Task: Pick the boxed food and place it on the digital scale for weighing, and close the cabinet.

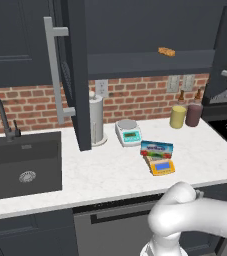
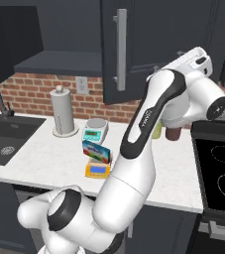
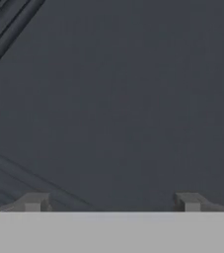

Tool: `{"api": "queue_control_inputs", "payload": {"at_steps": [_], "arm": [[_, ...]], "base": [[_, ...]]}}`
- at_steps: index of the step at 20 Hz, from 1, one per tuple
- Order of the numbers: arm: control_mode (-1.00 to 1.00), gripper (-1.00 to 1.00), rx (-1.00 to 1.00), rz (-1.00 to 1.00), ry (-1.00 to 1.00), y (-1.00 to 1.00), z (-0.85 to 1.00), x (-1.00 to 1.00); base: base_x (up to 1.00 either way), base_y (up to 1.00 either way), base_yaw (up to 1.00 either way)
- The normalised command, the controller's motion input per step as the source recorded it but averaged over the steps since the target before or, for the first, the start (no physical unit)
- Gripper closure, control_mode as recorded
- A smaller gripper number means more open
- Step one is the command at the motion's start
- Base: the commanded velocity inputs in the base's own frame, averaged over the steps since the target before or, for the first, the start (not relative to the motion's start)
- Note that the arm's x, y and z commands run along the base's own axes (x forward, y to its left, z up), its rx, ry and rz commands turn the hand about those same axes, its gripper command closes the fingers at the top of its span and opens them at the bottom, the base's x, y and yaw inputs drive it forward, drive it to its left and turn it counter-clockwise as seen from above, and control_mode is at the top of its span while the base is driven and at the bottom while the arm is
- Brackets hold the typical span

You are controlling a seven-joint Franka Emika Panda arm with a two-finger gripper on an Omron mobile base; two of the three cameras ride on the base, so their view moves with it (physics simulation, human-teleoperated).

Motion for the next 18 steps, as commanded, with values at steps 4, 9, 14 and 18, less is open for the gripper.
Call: {"api": "queue_control_inputs", "payload": {"at_steps": [4, 9, 14, 18], "arm": [[-1.00, -1.00, 0.00, -0.03, -0.01, 0.50, 0.00, 1.00], [-1.00, -1.00, 0.00, -0.04, 0.00, 0.39, 0.00, 0.98], [-1.00, -1.00, 0.00, -0.04, 0.00, 0.32, 0.00, 0.96], [-1.00, -1.00, 0.00, -0.05, 0.00, 0.31, 0.00, 1.00]], "base": [[0.00, 0.00, 0.00], [0.00, 0.00, 0.00], [0.00, 0.00, 0.00], [0.00, 0.00, 0.00]]}}
